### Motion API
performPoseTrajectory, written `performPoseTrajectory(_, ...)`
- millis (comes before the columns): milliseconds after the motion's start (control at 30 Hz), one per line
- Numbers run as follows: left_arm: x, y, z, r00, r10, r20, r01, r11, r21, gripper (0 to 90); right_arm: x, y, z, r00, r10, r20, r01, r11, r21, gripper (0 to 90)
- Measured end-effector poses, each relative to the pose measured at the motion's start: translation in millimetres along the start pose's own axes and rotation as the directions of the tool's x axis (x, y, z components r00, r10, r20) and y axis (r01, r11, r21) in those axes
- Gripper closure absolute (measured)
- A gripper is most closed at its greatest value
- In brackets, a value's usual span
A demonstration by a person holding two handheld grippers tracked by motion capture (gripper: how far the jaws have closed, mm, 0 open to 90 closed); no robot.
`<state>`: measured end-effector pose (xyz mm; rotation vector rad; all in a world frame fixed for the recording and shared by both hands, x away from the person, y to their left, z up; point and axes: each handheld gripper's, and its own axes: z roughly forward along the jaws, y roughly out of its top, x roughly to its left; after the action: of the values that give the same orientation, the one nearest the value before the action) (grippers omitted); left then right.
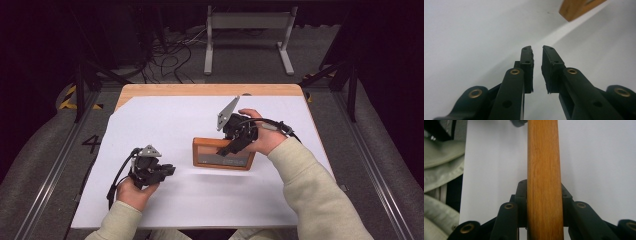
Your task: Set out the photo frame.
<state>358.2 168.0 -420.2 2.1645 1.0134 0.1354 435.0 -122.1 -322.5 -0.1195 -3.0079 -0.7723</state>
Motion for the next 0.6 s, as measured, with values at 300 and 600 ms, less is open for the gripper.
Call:
performPoseTrajectory(300,0.1,0.6,2.3,1.0000,0.001,0.005,-0.001,1.0000,0.006,78.9,-9.4,-6.3,18.8,0.9976,-0.005,-0.070,0.011,0.996,0.091,70.6)
performPoseTrajectory(600,-0.4,2.8,6.1,0.9999,0.004,0.015,-0.005,0.9999,0.011,78.4,-17.5,-14.4,25.9,0.9988,0.027,-0.041,-0.022,0.993,0.118,69.4)
